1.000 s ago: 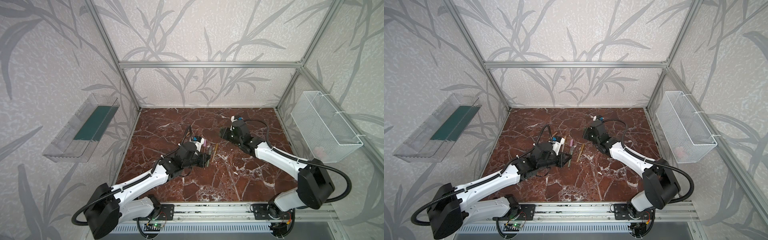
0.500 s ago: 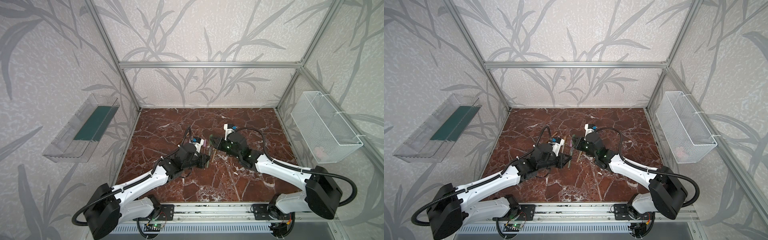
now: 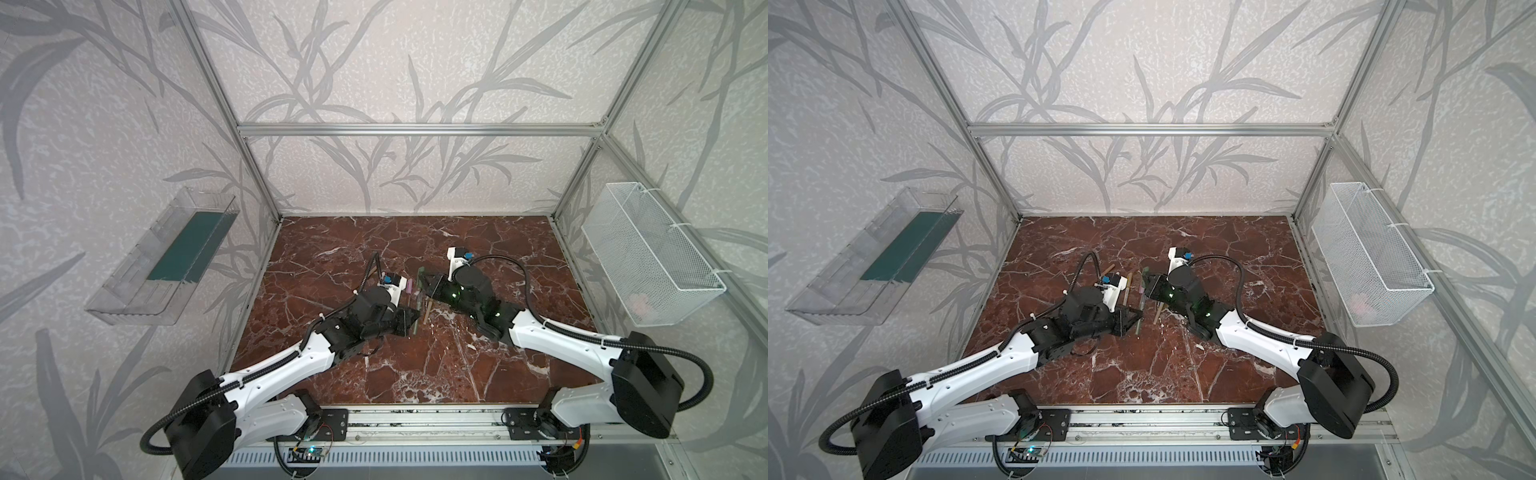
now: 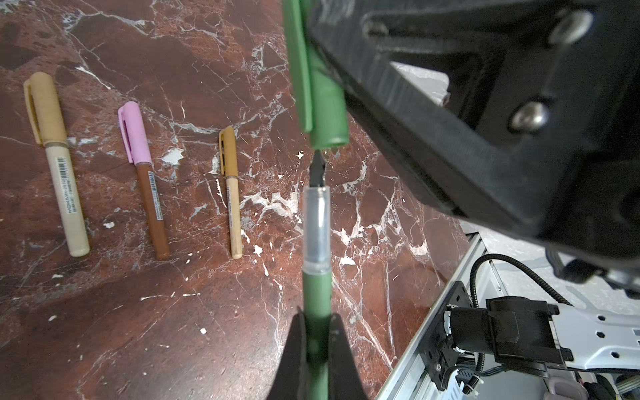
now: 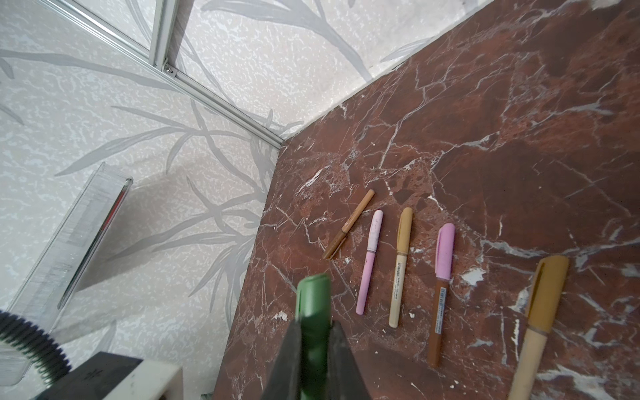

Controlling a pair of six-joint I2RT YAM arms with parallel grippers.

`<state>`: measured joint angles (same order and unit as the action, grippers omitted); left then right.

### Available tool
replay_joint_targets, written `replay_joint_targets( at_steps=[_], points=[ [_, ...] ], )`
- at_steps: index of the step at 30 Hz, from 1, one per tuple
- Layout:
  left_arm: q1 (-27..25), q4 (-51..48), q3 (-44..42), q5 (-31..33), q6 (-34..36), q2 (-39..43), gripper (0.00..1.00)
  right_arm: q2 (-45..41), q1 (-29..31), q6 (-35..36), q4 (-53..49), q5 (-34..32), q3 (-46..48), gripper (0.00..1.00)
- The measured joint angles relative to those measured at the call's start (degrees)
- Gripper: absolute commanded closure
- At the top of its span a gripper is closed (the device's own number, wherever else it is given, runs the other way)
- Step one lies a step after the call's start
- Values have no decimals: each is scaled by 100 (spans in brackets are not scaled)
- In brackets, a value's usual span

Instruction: Insert the pens into the pen caps

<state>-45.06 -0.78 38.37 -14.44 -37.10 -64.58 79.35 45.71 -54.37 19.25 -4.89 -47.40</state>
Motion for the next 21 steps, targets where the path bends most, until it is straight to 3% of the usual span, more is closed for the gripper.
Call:
replay_joint_targets(
  at_steps=[21],
  points=[
    [0, 0, 0, 107, 4, 0, 100, 76, 52, -24, -13, -162, -55, 100]
  ],
)
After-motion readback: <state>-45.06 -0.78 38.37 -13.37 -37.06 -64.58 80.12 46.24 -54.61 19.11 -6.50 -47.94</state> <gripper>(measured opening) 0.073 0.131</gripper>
